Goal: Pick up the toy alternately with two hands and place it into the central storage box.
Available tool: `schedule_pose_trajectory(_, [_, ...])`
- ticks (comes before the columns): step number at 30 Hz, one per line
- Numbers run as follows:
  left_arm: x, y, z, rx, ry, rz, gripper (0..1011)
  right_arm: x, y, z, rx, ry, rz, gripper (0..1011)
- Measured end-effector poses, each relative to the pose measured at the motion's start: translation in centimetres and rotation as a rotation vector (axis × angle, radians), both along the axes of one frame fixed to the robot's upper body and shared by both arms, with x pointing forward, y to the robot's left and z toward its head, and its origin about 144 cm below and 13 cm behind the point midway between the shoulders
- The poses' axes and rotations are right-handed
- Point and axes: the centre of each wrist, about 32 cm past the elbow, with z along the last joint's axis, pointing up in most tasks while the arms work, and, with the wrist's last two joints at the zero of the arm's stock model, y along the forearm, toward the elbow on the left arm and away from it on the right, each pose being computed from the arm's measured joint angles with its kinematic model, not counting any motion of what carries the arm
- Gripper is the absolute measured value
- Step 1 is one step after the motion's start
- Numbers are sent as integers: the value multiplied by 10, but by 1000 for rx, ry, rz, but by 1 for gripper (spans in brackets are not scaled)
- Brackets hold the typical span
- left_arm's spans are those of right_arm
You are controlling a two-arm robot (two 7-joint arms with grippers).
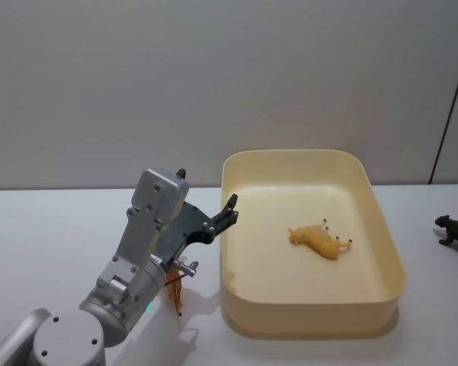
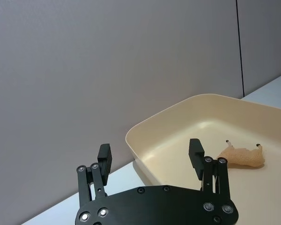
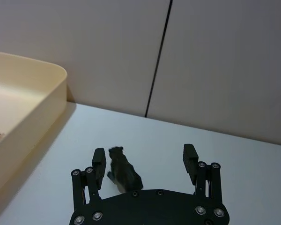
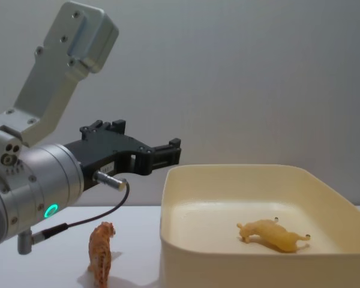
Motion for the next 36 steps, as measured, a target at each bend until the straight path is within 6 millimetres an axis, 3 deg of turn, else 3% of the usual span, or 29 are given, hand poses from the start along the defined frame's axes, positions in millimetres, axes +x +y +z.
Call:
schedule_pose_trajectory(9, [0,0,0,0,0,0,1001,8,-8,-14,-42,31,-19,1001])
schedule_pose_trajectory(24, [0,0,0,0,0,0,1001,32,7,-43,-49,109,-5,1001])
schedule_pose_trajectory(36, [0,0,0,0,0,0,1001,46,18,-58,-56,154,-4,708])
